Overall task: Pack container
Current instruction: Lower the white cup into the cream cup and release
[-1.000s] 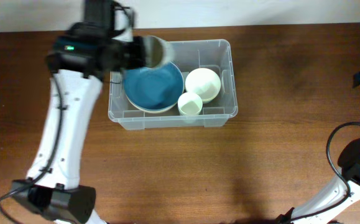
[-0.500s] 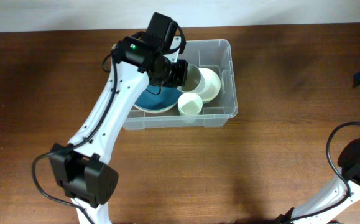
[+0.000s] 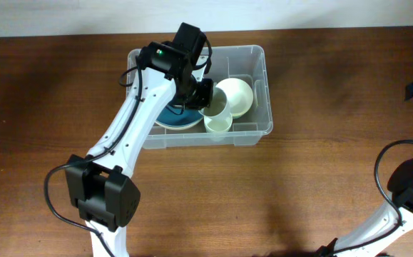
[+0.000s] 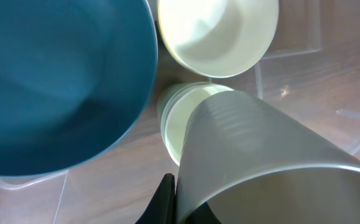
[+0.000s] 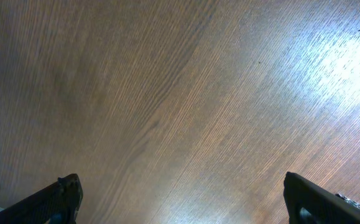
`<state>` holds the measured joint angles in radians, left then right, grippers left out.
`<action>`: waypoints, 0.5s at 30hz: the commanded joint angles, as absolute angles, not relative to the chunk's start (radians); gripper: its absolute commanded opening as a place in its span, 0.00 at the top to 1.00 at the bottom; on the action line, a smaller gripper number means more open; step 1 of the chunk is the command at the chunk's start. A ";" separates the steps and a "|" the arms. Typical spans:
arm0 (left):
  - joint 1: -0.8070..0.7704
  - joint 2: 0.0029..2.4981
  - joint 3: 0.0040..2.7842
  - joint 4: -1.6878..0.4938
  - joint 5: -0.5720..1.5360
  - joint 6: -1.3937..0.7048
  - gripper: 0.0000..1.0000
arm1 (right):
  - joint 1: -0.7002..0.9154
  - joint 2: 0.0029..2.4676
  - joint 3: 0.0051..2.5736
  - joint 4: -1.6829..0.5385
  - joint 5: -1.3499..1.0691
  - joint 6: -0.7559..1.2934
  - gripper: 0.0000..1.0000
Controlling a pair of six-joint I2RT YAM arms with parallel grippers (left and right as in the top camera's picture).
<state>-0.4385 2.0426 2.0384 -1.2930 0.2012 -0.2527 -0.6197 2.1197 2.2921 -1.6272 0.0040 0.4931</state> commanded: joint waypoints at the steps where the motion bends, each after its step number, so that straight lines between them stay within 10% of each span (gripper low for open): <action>1: -0.441 2.050 2.040 -1.296 0.178 -0.237 0.99 | -0.622 2.101 2.287 -1.627 0.020 0.486 0.01; 15: -0.441 2.076 2.024 -1.291 0.156 -0.229 0.99 | -0.622 2.101 2.287 -1.627 0.020 0.486 0.01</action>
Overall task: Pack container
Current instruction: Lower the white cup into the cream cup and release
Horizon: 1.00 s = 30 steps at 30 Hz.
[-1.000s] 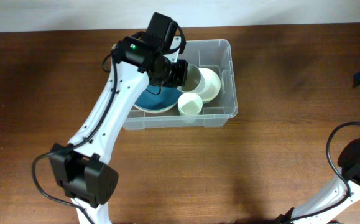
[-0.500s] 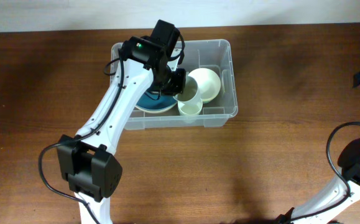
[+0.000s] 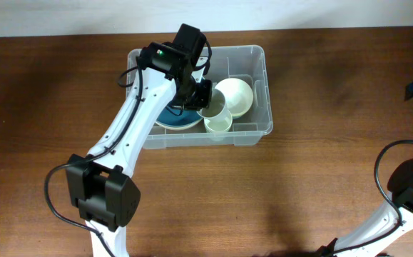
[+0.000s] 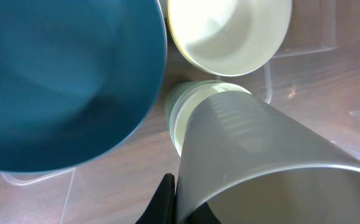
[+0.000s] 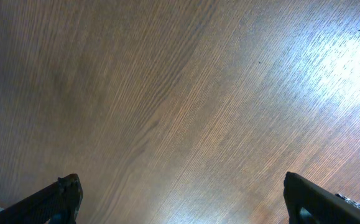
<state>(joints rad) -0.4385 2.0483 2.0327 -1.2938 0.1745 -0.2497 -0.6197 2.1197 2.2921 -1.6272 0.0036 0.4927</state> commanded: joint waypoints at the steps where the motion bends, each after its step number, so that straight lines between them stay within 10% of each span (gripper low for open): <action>1: -0.441 2.080 2.024 -1.292 0.157 -0.229 0.99 | -0.622 2.101 2.287 -1.627 0.020 0.486 0.01; 11: -0.445 2.119 2.024 -1.294 0.157 -0.229 0.83 | -0.622 2.101 2.287 -1.627 0.020 0.486 0.01; 21: -0.444 2.119 2.067 -1.273 0.156 -0.157 0.01 | -0.622 2.101 2.287 -1.627 0.020 0.486 0.01; 30: -0.422 2.119 2.355 -1.368 -0.112 -0.141 0.01 | -0.622 2.101 2.287 -1.627 0.020 0.486 0.01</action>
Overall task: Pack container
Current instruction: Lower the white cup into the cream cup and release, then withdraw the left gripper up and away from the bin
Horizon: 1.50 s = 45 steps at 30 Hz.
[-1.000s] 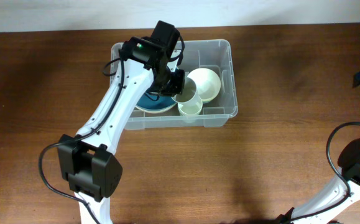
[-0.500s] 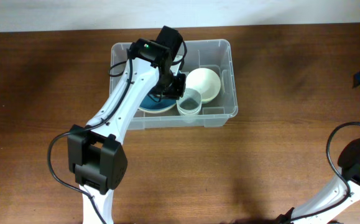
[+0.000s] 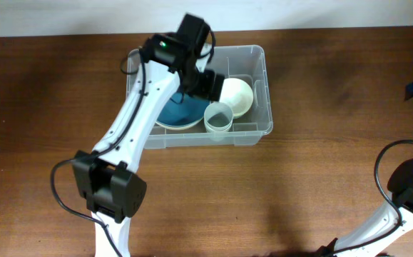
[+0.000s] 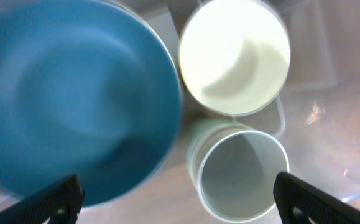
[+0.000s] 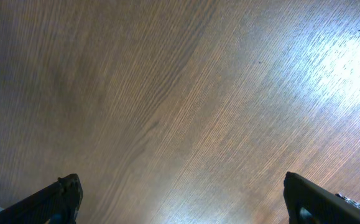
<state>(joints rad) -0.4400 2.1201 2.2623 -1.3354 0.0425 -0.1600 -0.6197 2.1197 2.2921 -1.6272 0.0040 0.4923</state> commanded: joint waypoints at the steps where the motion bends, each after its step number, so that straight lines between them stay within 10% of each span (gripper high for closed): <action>1: -0.412 2.119 2.391 -1.400 -0.160 -0.141 0.01 | -0.622 2.101 2.287 -1.627 0.020 0.486 0.01; 18: -0.075 1.965 2.533 -1.688 -0.161 -0.280 0.00 | -0.622 2.101 2.287 -1.627 0.020 0.486 0.01; 35: -0.064 1.780 2.364 -1.687 -0.056 -0.279 0.00 | -0.622 2.101 2.287 -1.627 0.020 0.486 0.01; 45: -0.079 1.780 2.346 -1.652 0.080 0.113 0.00 | -0.622 2.101 2.287 -1.627 0.020 0.486 0.01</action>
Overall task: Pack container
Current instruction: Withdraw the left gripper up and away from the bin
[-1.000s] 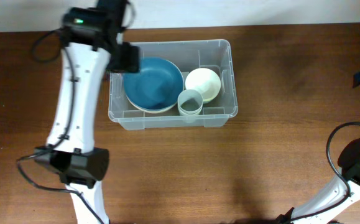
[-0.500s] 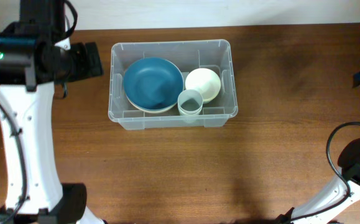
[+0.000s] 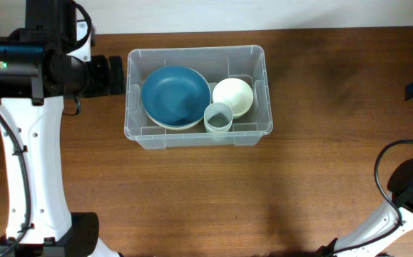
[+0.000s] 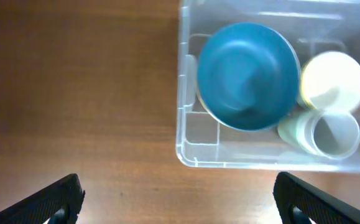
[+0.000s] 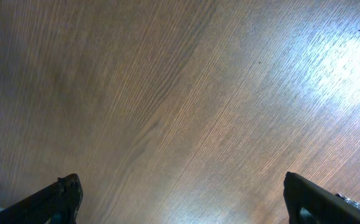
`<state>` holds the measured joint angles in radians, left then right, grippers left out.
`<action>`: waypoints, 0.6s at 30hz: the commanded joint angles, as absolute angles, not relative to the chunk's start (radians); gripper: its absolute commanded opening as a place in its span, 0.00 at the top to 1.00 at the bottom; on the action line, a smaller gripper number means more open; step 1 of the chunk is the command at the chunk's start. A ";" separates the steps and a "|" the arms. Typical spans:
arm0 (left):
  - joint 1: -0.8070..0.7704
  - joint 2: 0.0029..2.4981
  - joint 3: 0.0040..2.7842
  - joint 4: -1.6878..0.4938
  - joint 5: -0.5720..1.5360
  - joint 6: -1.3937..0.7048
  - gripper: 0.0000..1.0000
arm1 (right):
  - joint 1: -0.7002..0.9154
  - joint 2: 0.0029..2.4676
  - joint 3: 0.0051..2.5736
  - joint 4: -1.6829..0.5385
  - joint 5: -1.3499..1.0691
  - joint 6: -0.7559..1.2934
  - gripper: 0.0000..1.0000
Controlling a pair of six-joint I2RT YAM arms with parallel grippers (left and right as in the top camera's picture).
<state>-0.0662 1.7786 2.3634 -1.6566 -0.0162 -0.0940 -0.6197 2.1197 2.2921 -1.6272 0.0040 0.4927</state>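
Note:
A clear plastic container (image 3: 195,51) stands on the wooden table. Inside it are a blue bowl (image 3: 175,96) lying on a pale plate, a cream bowl (image 3: 233,96) and a grey cup (image 3: 218,117) nested in a pale green cup. My left gripper (image 3: 115,75) hovers open just left of the container, holding nothing. In the left wrist view the container (image 4: 186,124), blue bowl (image 4: 248,78), cream bowl (image 4: 333,81) and nested cup (image 4: 334,134) lie ahead of the open gripper (image 4: 180,202). My right gripper (image 5: 183,202) is open over bare wood.
The right arm sits at the far right edge of the table, well away from the container. Brown tabletop (image 3: 320,171) surrounds the container on all sides.
My left gripper was open low over the bowls inside the container. Now it is outside, to the left of the container and higher up. The container's contents and the right arm are unchanged.
My left gripper first held the grey cup over the pale green cup inside the container, and held it slightly nearer a moment later. Then it was open, with the grey cup nested in the green one. Now it is clear of the container.

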 commanded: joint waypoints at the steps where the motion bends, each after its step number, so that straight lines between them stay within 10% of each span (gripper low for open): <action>1: -0.084 1.780 2.335 -1.646 0.095 0.146 0.00 | -0.622 2.101 2.287 -1.627 0.020 0.486 0.01; 18: -0.092 1.611 1.835 -1.067 0.207 0.152 0.00 | -0.622 2.101 2.287 -1.627 0.020 0.486 0.01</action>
